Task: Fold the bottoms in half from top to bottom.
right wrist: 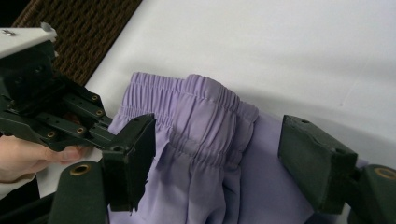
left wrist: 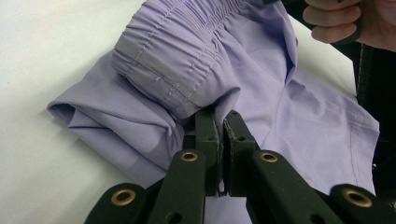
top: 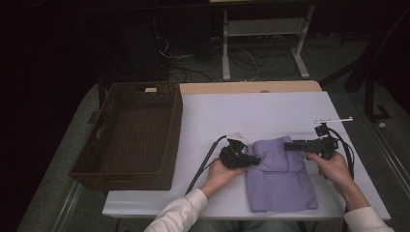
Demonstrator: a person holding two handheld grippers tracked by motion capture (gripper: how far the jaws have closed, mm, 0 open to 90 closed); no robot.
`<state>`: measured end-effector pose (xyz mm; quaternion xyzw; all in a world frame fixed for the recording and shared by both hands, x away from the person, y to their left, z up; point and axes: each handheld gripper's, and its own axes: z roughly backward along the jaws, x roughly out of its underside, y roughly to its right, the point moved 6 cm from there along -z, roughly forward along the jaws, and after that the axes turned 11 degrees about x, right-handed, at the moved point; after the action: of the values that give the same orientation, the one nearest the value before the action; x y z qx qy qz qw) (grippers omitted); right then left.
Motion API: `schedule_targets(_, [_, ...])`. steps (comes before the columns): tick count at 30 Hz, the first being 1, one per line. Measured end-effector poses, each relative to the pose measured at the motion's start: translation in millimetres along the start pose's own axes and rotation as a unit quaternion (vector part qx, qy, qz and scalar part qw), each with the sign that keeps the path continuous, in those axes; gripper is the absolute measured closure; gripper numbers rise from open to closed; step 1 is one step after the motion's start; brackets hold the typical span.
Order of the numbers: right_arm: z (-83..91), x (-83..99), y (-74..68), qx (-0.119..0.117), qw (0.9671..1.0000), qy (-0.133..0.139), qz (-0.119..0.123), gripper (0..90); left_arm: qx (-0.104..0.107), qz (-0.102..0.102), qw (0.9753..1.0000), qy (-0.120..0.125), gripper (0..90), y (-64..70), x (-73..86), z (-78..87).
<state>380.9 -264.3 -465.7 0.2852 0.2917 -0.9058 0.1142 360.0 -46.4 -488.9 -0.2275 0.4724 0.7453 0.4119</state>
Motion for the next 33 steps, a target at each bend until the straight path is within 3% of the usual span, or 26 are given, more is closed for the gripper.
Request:
schedule_targets(9, [-13.8,-1.1,1.2,-0.012,0.9996,-0.027,-0.003,29.8,-0.001,-0.005,1.0000,-0.001,85.9,-0.2,0.1,-0.4])
schedule_targets(19, [-28.2,-9.9,-8.1,-0.023,0.9985,-0.046,0.019,32.3,-0.001,-0.007,1.0000,0.003,85.2,0.0,-0.8,0.1])
schedule_targets(28, [-14.9,-14.9,-15.2,-0.051,0.9979,-0.027,0.028,39.3,0.001,-0.016,0.9998,0.011,82.5,4.1,-3.5,1.4])
schedule_targets(33, [-10.7,-14.0,-18.4,-0.056,0.9971,-0.026,0.044,49.8,0.004,-0.017,0.9998,0.012,81.3,6.6,-3.4,0.7])
